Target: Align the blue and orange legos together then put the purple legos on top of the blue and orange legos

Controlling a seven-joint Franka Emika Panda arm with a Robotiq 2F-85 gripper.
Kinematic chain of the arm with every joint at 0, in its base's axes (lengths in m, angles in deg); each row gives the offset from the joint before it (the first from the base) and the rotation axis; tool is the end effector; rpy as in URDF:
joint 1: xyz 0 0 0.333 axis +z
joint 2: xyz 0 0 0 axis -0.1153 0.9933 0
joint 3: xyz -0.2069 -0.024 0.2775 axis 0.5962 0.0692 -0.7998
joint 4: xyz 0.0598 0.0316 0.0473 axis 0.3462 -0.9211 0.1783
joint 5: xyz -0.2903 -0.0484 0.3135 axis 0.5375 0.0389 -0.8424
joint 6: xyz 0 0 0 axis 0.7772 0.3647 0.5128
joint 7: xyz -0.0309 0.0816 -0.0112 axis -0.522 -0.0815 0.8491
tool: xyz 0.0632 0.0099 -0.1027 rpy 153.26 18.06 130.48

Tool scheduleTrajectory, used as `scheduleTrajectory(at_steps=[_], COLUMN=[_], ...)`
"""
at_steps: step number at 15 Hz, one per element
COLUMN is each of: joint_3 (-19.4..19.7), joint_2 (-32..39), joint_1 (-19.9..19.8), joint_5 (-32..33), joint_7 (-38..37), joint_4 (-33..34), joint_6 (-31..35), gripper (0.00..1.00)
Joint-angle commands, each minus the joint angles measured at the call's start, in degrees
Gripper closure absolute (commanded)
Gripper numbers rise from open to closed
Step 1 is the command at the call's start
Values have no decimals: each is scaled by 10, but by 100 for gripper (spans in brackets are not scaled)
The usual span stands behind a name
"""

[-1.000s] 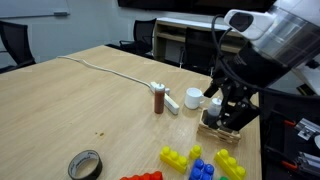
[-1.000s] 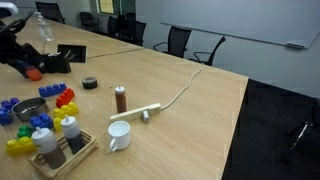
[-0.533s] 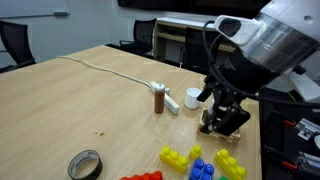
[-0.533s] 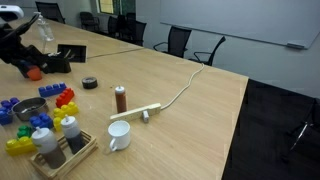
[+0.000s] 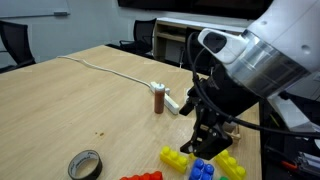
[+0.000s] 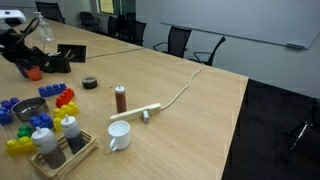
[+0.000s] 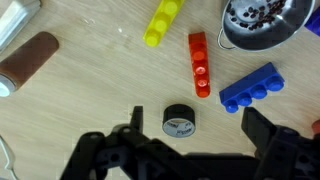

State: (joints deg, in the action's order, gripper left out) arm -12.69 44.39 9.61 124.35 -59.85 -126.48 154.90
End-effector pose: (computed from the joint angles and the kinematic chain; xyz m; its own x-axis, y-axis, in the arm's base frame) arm 0.3924 0.4364 0.3264 0.6995 0.5824 0.4142 0.5967 -0.7949 0.1100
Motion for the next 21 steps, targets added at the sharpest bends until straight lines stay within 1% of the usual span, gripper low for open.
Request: scheduleTrajectory(at_steps=[1,3,6,7,9,14,17,19,21], joint_3=[19,33,38,29,30,29,43,62,70], joint_2=[83,134,212,178,201,191,222,251,289], joint_1=[24,42,56,45,47,47,61,80,91], joint_5=[83,125,140,124,124,124,138,160,172], joint_7=[-44,-66,-51,-55,-54,-54,-76,-94,-83], joint_4=[71,108,165,130,143,141,166,194,229], joint_6=[-2,7,13,3,3,2,10,15,22], gripper=[0,0,0,0,0,0,0,0,0])
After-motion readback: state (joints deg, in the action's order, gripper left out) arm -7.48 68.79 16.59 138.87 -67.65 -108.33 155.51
